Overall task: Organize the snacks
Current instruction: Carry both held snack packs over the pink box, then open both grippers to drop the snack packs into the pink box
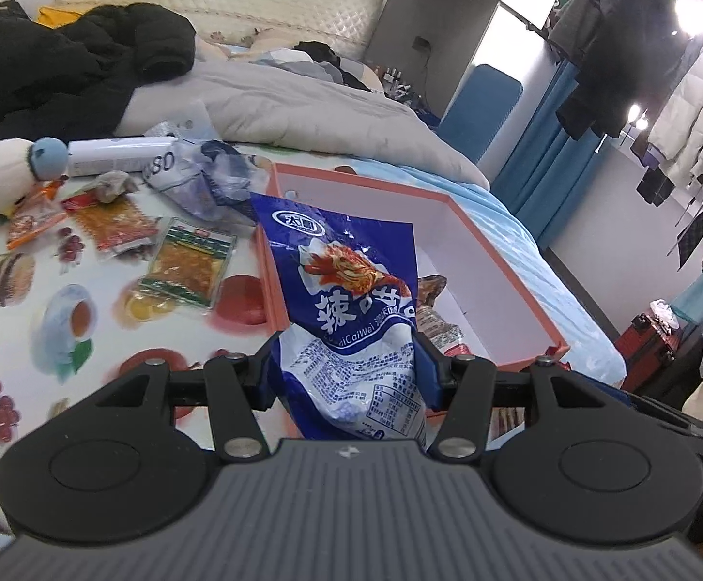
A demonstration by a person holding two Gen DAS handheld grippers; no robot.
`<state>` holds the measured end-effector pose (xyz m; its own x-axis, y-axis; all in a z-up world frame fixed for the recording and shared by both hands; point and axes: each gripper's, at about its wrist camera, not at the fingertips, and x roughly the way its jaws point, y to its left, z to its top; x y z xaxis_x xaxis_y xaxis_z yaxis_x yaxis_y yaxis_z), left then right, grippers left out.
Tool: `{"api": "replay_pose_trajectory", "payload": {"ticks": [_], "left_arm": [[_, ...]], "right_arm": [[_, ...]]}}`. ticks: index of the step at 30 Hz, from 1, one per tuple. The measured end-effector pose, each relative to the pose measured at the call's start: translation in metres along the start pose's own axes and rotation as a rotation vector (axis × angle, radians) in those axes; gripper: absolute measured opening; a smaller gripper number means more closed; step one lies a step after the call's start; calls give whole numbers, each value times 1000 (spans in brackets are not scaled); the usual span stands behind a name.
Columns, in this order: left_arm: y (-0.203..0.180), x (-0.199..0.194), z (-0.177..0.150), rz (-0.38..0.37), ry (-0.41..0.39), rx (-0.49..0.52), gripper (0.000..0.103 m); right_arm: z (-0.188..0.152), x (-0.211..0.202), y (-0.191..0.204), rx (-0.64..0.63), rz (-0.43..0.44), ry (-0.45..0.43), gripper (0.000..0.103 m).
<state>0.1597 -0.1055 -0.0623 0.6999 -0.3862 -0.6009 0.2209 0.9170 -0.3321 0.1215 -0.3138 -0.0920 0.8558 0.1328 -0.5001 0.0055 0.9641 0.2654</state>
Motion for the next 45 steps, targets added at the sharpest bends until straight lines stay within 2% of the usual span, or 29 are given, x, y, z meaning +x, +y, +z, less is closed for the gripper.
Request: {"api": "replay_pose_trajectory", "payload": {"ticks": [7, 15, 22, 28, 32, 34, 35, 38, 45], "left_arm": [[-11, 51, 25, -14, 33, 14, 59], [-21, 133, 52, -40, 122, 30, 59], [-21, 200, 68, -38, 184, 32, 59], [-12, 232, 72, -30, 209, 28, 60], [-11, 238, 70, 1, 195, 59, 61], [-8, 238, 71, 9, 189, 55, 73], [-6, 236, 72, 16, 187, 52, 75], [-3, 225, 74, 1, 169, 48, 75], [-3, 174, 72, -9, 108, 54, 75]], "right_arm": [[27, 25, -21, -22, 9, -17, 62], [53, 82, -52, -30, 1, 18, 62], [56, 131, -78, -6, -17, 78, 62], [52, 166, -89, 9, -12, 134, 62], [47, 178, -89, 6, -18, 155, 63], [46, 182, -91, 17, -27, 164, 64], [45, 182, -91, 20, -24, 166, 64], [47, 179, -87, -2, -45, 162, 70], [49, 151, -77, -7, -56, 132, 70]]}}
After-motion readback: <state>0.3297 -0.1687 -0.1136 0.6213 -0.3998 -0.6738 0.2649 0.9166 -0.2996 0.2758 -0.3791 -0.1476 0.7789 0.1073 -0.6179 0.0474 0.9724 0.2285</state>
